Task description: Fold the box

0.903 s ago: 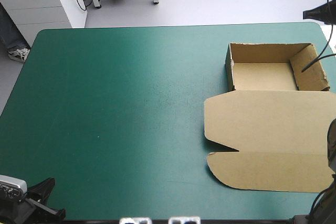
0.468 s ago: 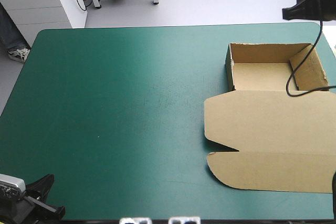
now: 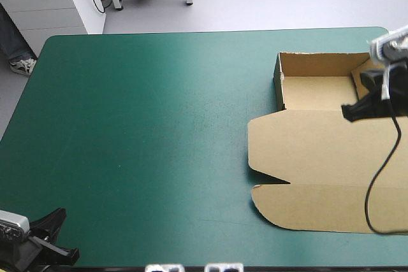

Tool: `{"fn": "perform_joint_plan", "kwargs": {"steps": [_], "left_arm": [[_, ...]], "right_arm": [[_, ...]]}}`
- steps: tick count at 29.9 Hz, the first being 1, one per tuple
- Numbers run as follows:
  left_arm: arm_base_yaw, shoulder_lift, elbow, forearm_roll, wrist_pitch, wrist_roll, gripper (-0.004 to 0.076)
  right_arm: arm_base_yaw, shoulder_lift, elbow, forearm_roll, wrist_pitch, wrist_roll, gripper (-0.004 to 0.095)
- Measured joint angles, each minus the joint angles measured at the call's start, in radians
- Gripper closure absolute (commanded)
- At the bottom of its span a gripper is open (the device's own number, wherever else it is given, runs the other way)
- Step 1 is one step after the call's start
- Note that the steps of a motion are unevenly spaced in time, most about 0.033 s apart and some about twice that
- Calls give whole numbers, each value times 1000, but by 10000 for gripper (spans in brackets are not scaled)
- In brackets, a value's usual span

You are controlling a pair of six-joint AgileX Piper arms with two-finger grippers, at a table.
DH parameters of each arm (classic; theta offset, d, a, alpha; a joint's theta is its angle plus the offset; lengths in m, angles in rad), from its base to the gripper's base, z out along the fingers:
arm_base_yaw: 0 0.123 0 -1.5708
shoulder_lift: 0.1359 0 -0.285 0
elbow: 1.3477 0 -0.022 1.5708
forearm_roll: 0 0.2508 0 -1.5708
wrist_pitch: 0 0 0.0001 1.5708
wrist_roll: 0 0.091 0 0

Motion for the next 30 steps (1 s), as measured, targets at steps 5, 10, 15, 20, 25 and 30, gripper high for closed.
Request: {"fn": "perform_joint_plan", "kwargs": {"steps": [5,10,15,20,25,30], "left_arm": [[0,0,0,0,-2,0,732],[0,0,2,0,-46,0,732],[0,0,2,-5,-77,-1,732],[0,0,2,-27,-78,-2,732],[0,0,2,-35,-78,-3,732],[0,0,2,-43,-78,-3,732]], "right_arm": [[0,-218,209,-5,-26,13,918],[0,-414,444,-13,-122,35,916],[0,-583,654,-18,-209,37,916],[0,-734,859,-19,-287,60,916],[0,-889,1038,-18,-377,90,917],[0,-986,1150,-19,-403,125,917]]}}
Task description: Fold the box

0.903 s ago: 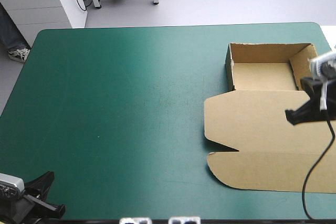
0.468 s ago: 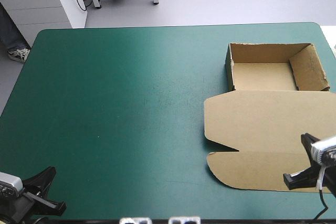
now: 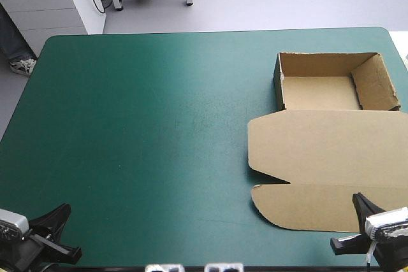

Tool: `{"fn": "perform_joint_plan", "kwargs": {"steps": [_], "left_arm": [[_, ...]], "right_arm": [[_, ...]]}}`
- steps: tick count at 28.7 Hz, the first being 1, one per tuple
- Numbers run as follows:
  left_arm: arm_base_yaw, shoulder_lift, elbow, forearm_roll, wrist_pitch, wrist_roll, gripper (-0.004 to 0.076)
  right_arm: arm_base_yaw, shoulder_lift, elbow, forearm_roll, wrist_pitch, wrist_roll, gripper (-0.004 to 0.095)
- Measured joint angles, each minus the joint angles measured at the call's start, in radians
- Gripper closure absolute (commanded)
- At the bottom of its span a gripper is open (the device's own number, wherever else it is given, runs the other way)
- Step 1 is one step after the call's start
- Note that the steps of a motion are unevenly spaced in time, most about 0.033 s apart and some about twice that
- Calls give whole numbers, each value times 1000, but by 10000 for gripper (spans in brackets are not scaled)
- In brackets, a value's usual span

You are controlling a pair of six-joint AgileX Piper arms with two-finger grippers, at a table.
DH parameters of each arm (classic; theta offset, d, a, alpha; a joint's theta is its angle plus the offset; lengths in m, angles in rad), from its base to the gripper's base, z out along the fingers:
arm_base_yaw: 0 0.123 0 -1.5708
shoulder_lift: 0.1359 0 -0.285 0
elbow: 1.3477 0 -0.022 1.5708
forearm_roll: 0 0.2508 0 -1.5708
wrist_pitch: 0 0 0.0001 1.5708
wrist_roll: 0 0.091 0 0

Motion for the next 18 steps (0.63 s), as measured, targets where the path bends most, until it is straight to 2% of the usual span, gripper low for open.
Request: {"fn": "perform_joint_plan", "kwargs": {"steps": [18], "left_arm": [[0,0,18,-13,1,0,732]], "right_arm": [[0,-44,69,1,-24,12,926]]}}
